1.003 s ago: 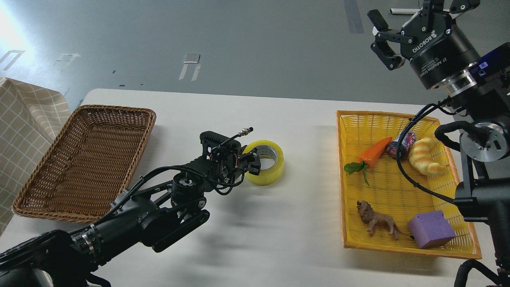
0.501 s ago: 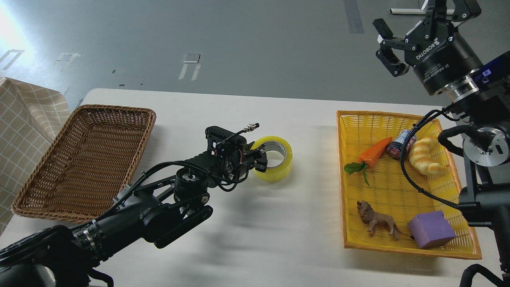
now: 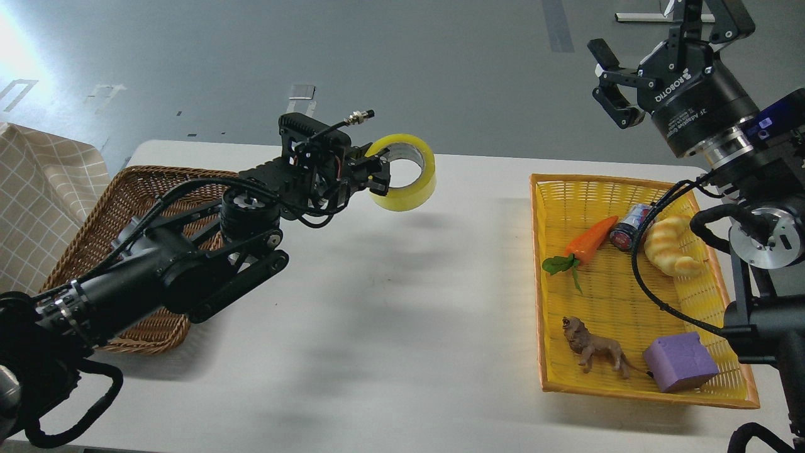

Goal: Place and transfer tape with both arms
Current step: 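Lift the tape roll with the left gripper and carry it over the basket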

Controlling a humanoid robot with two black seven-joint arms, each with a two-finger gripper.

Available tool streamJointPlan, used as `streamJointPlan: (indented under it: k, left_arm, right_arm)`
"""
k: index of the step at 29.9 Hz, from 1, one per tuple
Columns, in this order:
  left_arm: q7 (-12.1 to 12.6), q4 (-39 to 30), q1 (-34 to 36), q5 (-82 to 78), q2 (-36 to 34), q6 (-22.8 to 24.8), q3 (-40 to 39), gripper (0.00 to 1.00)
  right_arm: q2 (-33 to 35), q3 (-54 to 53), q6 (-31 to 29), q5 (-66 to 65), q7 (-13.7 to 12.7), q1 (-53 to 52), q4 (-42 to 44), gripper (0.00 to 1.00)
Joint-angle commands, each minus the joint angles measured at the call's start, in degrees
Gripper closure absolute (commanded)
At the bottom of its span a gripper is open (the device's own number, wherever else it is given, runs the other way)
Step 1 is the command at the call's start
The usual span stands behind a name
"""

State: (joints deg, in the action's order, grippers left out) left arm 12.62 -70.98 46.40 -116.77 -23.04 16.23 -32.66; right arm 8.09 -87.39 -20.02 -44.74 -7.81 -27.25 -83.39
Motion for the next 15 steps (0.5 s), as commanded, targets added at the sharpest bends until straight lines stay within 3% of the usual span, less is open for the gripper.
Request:
streamJointPlan:
  k: [1, 5, 8, 13, 15]
  left_arm:
    - [-0.05, -1.52, 0.36, 0.75, -5.42, -0.41, -0.29, 1.00]
    - [-1.19, -4.77, -0.34, 1.36, -15.27, -0.76, -0.82, 1.00]
    - [-4.44, -5.13, -0.52, 5.04, -22.55, -2.25, -0.65, 1.00]
    - [-5.59, -5.13, -1.66, 10.06, -32.84, -4.71, 0.23, 1.00]
    - [-7.60, -5.13, -4.81, 11.47, -36.89, -5.86, 0.23, 1.00]
  right_arm:
    - [-0.01, 0.03, -0.02, 0.00, -0.01, 0.00, 0.07, 0.00]
    - [-0.09, 0.12, 0.06, 0.00, -0.01, 0.53, 0.07, 0.00]
    - [-0.09, 0.21, -0.02, 0.00, -0.01, 0.71, 0.07, 0.00]
    - [-0.01, 0.21, -0.02, 0.00, -0.01, 0.71, 0.24, 0.00]
    - [-0.01, 0.29, -0.02, 0.00, -0.10, 0.79, 0.24, 0.00]
